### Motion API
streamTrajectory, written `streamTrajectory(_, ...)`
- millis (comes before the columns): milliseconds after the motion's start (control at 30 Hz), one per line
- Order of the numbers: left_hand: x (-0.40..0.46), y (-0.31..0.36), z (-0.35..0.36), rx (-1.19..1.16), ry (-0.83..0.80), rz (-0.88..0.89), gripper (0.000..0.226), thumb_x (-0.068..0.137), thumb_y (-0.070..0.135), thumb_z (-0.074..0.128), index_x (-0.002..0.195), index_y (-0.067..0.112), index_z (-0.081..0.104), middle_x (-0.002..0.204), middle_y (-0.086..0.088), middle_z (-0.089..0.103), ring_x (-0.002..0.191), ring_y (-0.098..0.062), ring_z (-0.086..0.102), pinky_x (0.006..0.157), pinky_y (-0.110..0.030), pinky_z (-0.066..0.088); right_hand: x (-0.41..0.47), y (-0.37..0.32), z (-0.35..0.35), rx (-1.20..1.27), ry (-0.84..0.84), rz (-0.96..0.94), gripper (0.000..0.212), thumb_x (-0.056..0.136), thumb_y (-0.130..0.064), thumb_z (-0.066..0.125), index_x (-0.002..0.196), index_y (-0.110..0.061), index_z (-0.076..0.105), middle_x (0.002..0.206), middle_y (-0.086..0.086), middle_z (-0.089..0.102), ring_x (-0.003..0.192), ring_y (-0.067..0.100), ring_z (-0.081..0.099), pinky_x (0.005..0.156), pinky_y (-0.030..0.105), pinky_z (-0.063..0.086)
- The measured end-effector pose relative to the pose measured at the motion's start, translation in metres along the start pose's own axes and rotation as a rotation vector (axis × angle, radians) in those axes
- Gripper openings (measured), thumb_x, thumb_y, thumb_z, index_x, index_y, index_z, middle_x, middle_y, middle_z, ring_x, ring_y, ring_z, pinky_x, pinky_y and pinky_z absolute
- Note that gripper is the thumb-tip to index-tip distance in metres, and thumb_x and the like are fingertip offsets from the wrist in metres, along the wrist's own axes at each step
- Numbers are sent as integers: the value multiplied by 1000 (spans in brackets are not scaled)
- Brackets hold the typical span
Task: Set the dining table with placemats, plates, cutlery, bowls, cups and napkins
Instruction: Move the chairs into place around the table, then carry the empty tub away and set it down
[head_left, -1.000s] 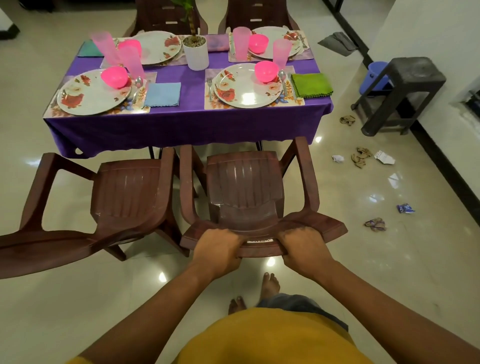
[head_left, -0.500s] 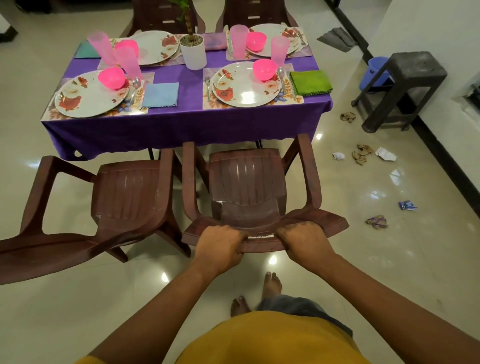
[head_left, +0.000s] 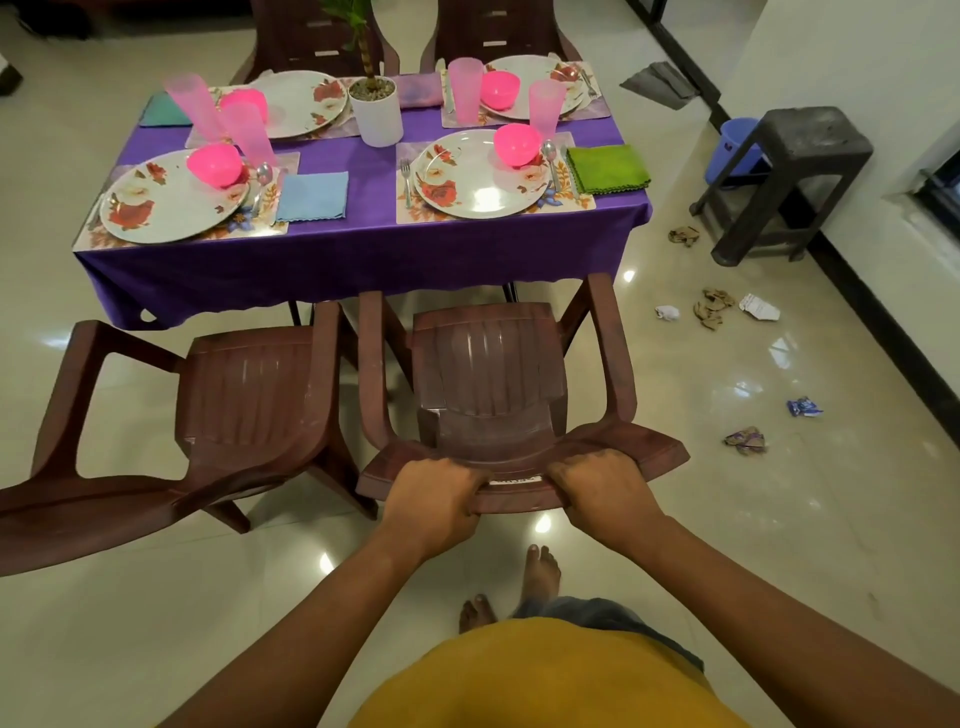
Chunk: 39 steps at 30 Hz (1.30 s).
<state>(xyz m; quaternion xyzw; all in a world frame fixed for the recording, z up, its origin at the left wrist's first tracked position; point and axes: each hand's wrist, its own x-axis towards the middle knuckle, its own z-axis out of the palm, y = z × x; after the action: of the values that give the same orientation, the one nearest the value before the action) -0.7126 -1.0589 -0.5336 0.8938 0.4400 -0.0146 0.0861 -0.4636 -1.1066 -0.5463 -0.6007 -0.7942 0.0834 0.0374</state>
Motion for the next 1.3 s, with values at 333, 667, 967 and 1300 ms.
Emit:
streamTrajectory(333,0,0,-16,-128,-47,22,52,81,73,49,119,43,66,104,18,74,93,-6,69,73,-29,55,1,0,-12,31,-26,3,30,87,-52,67,106,-30,73,97,-7,76,82,15,70,79,32,60)
streamTrajectory(667,28,30,-44,-545,-139,46,33,100,48,60,130,35,69,120,19,73,104,5,66,88,-30,58,-3,30,-58,361,-164,64,36,95,-65,53,106,-35,68,86,-17,63,76,3,59,65,26,49)
streamTrajectory(967,114,131,-54,-781,-55,-13,23,103,34,60,120,33,75,111,23,74,105,2,68,92,-37,59,-46,149,-87,436,55,303,23,99,-45,60,111,-31,75,105,-15,73,96,8,63,82,35,55)
streamTrajectory(1300,222,269,-48,-1014,8,-116,19,102,19,66,115,24,79,104,15,78,102,-3,73,94,-40,60,-99,305,-124,688,55,438,12,98,-35,65,100,-33,76,94,-23,73,86,0,67,81,37,58)
